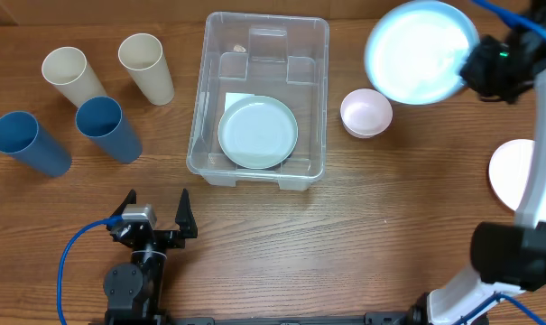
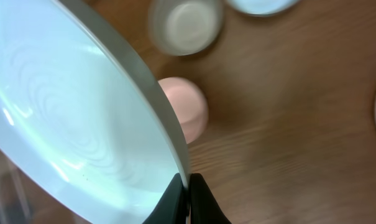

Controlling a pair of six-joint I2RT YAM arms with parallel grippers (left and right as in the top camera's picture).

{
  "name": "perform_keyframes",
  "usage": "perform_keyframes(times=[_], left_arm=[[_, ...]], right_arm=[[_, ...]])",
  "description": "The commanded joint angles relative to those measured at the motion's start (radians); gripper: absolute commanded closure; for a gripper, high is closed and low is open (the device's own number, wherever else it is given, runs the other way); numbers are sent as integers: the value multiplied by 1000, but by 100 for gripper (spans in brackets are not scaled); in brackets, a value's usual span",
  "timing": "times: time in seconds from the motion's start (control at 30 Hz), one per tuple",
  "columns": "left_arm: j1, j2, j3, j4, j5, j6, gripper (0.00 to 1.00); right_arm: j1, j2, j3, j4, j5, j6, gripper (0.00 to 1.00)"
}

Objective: Pack container
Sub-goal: 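Lift the light-blue plate and lower it into the bin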

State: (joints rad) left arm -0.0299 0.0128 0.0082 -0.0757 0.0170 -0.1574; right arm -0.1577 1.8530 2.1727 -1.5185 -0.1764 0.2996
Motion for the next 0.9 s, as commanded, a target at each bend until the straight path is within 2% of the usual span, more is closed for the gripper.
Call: perform_keyframes(times=[0.0,0.17,0.3,0.53,0.87], left_arm=[[10,-8,-3,-2,-6,8,0],[10,-8,-3,-2,-6,8,0],[10,-8,-3,-2,-6,8,0],[10,-8,-3,-2,-6,8,0],[10,-8,-3,-2,-6,8,0]], right_arm=[[220,-30,23,43,-34,-34,96],[484,-13,-14,138,103,19,96],[592,49,-46,192,132,41,96],[601,241,-127,274,130,48,96],[601,309,-239,370,113,48,96]])
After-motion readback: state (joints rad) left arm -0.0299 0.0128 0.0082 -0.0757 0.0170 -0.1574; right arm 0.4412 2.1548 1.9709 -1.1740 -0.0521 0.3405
